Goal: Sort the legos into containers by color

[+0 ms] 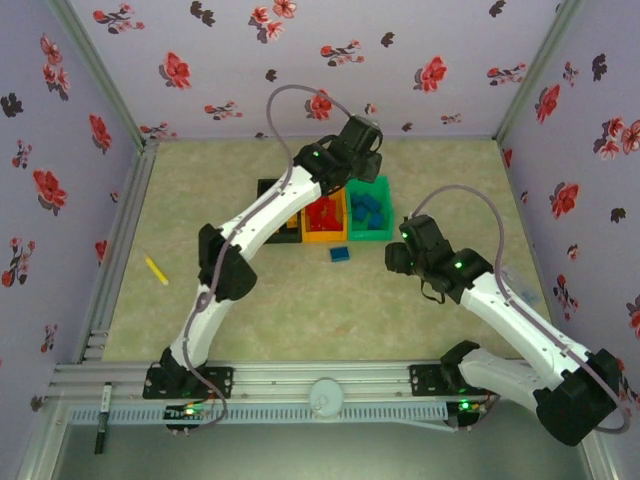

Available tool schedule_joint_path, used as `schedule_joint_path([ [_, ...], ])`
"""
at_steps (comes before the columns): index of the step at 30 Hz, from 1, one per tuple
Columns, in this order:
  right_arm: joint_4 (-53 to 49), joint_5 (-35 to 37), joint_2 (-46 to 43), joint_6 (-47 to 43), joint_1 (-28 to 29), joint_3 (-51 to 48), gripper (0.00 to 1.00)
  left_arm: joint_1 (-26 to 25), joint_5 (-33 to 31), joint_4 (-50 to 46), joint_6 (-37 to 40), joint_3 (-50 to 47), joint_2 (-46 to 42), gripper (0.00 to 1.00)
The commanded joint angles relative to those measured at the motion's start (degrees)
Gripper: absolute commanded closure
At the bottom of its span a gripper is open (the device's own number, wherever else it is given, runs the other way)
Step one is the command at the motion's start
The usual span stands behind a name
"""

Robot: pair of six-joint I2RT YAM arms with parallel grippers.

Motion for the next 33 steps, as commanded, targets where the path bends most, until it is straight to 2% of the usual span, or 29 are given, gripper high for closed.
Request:
schedule_joint_path([
  [1,-0.88,1.46,-0.81,0.46,-0.27,-0.62,0.41,1.16,3.60,-5.15,-0.17,6.03,4.30,0.66],
  [7,-0.63,1.79,-1.19,-0.07,-0.45,-1.14,0.40,2.45,7.58,-2.09,-1.36,3.46,5.67,0.64],
  [9,-0.41,1.80,-0.85,-0.22,-0.49,-1.08,0.40,2.56,9.09,-0.95,-1.13,2.76,6.09,0.59],
  [11,-0.28,1.67,-0.48,-0.33,-0.60,-1.06,0.40,2.56,9.69,-0.77,-1.18,2.84,6.79,0.41],
  [13,-0.27,1.63,-0.13,-0.42,-0.62,-0.82,0.40,2.51,9.94,-0.73,-0.84,2.76,7.00,0.30],
  [16,-0.34,1.44,0.09,-0.51,-0.62,-0.71,0.40,2.57,9.84,-0.56,-0.60,1.93,6.05,0.24],
  [21,-0.43,1.28,0.39,-0.43,-0.62,-0.54,0.39,2.57,8.39,-0.83,0.10,-2.21,0.67,0.24],
  [25,-0.16,0.46,1.64,-0.16,-0.62,0.17,0.39,2.49,5.90,0.39,0.42,-12.46,-8.75,0.24],
  [33,4.41,-2.43,4.73,1.96,0.21,0.36,0.39,2.58,1.08,9.58,-2.38,-45.24,-33.14,0.24],
])
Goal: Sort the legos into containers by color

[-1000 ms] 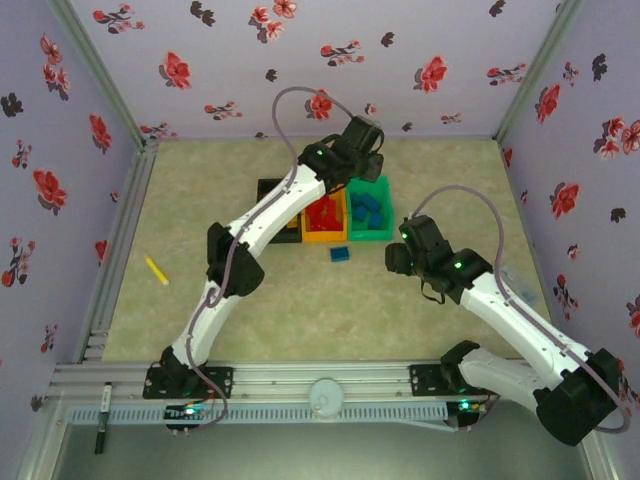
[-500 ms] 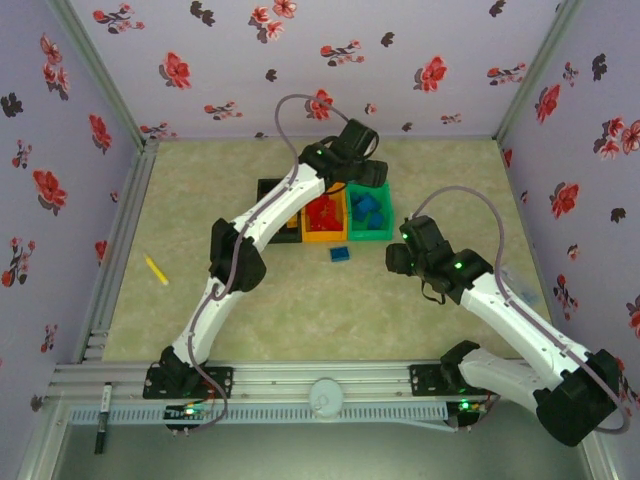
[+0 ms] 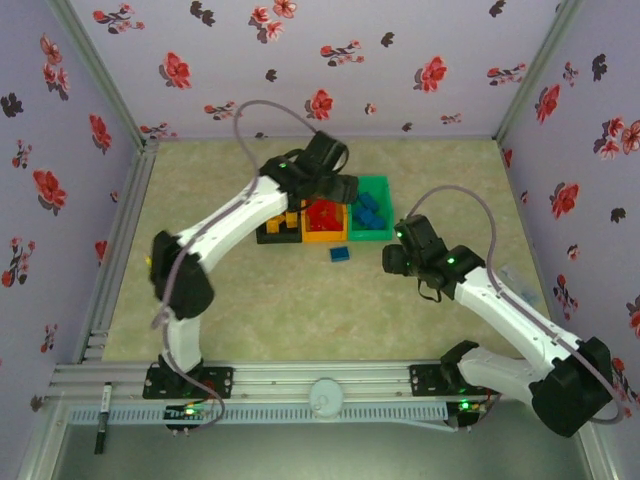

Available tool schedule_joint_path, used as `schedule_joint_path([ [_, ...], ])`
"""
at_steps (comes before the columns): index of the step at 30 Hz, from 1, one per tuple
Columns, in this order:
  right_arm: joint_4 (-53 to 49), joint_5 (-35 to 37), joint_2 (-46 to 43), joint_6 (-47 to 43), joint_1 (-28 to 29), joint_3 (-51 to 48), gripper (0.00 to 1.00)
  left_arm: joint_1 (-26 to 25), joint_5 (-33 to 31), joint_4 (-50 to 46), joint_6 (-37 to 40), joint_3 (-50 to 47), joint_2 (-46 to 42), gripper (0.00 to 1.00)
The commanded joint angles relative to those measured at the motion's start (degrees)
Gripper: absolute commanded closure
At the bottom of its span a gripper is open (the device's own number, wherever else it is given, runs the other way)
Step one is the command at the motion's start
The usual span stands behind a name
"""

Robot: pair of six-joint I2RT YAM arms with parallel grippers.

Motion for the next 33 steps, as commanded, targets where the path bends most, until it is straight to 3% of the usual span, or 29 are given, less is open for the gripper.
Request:
schedule_joint_path([
  [1,4.35,-1.60,1.81,2.27,0.69,0.70,0.39,0.11,-3.58,5.55,-2.29,-11.46,-9.91,0.24],
  [7,10.04,-2.42,8.77,4.99,4.12,1.29,0.40,0.16,-6.35,7.04,-7.02,-29.69,-25.68,0.24],
  [13,15.63,-1.99,16.24,7.58,7.75,2.08,0.41,0.14,-8.06,5.92,-10.57,-40.78,-38.92,0.23],
  [22,20.54,-0.31,25.94,9.79,11.71,5.21,0.40,0.16,-10.10,1.53,-11.55,-43.74,-47.48,0.23],
  [33,23.89,0.81,36.05,10.17,12.22,10.67,0.31,0.16,-10.01,1.52,-11.80,-44.32,-47.28,0.24],
])
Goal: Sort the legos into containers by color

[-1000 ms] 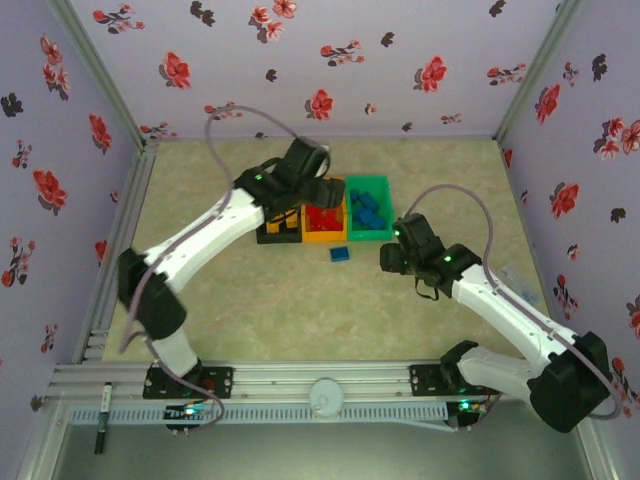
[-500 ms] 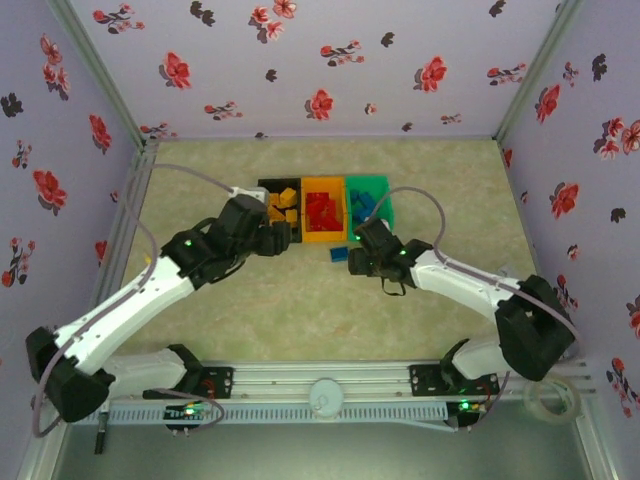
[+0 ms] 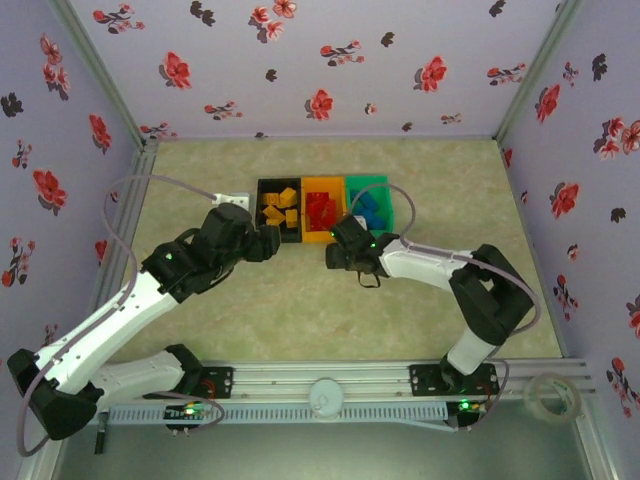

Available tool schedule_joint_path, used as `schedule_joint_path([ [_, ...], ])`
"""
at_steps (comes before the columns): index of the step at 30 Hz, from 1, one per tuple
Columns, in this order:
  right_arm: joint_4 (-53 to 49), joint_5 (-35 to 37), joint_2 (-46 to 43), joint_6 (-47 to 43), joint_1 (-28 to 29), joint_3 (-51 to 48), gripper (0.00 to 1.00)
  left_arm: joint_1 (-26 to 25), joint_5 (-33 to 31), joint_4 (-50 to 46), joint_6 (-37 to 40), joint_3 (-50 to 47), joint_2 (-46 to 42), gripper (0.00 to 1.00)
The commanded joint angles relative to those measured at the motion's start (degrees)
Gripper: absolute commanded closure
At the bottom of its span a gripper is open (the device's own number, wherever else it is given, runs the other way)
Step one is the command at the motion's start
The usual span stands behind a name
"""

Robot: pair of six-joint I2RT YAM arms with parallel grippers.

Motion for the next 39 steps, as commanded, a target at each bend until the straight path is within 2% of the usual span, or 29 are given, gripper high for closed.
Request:
schedule_joint_path([
  [1,1.70,2.11,2.59,0.77,0.65,2.79,0.31,0.14,-1.61,-0.53,-0.71,-0.33,0.10,0.23],
  [11,0.38,4.00,8.34,0.26,1.31,6.38,0.33,0.16,-1.70,-1.01,-0.40,-0.92,-0.78,0.24],
  [17,0.02,4.23,9.77,0.04,1.37,7.18,0.40,0.16,-1.67,-0.79,-0.33,-0.94,-0.34,0.24],
  [23,-1.17,5.34,9.49,-0.83,1.47,7.25,0.53,0.14,-1.59,-0.87,-0.35,-1.00,0.03,0.25],
  [28,-2.71,5.49,5.54,-1.81,1.51,6.63,0.58,0.16,-1.59,-1.27,-0.35,-0.68,-0.32,0.26],
  [39,-11.33,8.55,-10.72,-6.63,1.16,8.74,0.58,0.08,-0.15,-0.99,-0.08,-0.24,-0.87,0.27],
])
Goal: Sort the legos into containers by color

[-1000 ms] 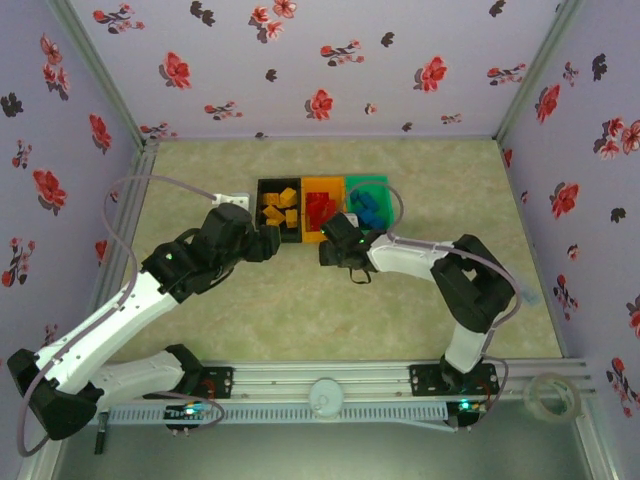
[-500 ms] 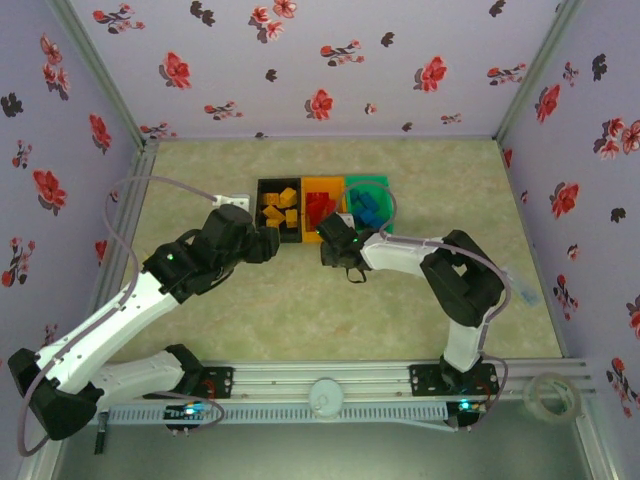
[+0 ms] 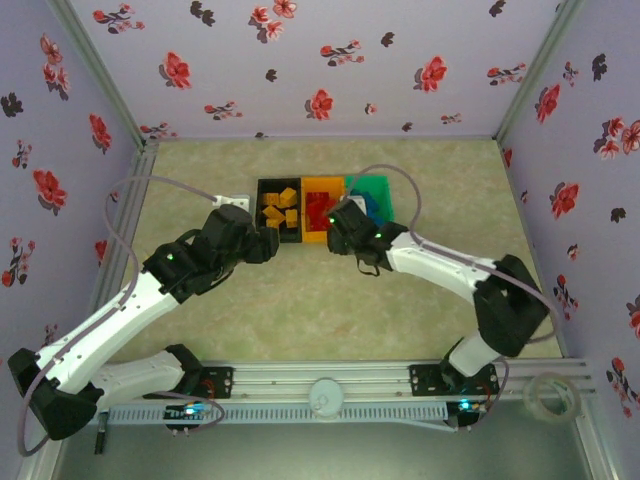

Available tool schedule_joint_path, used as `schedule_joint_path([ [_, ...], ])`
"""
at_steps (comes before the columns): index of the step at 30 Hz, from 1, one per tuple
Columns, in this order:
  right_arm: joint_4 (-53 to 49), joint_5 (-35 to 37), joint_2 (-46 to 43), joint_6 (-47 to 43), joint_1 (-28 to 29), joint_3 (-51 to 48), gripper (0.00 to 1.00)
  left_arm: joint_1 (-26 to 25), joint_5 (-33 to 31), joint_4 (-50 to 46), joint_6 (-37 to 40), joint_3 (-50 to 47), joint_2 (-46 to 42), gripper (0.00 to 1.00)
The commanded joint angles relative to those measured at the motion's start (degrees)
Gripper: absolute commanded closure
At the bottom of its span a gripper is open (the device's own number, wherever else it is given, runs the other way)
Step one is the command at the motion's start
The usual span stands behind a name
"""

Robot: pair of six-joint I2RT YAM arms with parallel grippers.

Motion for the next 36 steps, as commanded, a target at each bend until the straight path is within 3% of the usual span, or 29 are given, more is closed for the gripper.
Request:
schedule_joint_path([
  [1,-5.94,4.58,-4.28,-3.38,-0.27,2.85,0.58,0.03,-0.06,-0.56,0.08,0.40,-0.84,0.27],
  [7,-10.42,3.70,-8.51,-7.49,-5.22,7.65,0.58,-0.22,0.10,-0.03,0.07,0.35,-0.99,0.27],
  [13,-10.96,-1.63,-7.66,-10.92,-12.68,11.12,0.58,-0.58,0.16,0.56,0.39,0.44,-1.07,0.28],
  [24,-11.84,-7.29,7.64,-13.38,-18.78,23.37,0.57,-1.27,0.23,-0.11,1.52,2.24,-1.60,0.28],
  [30,-12.68,-7.84,13.68,-13.31,-19.96,26.51,0.45,-1.33,0.19,-0.07,1.67,1.98,-1.81,0.29],
  [36,-12.48,-7.93,14.30,-13.30,-20.18,26.17,0.31,-1.35,-0.07,0.52,1.97,1.83,-1.45,0.27],
])
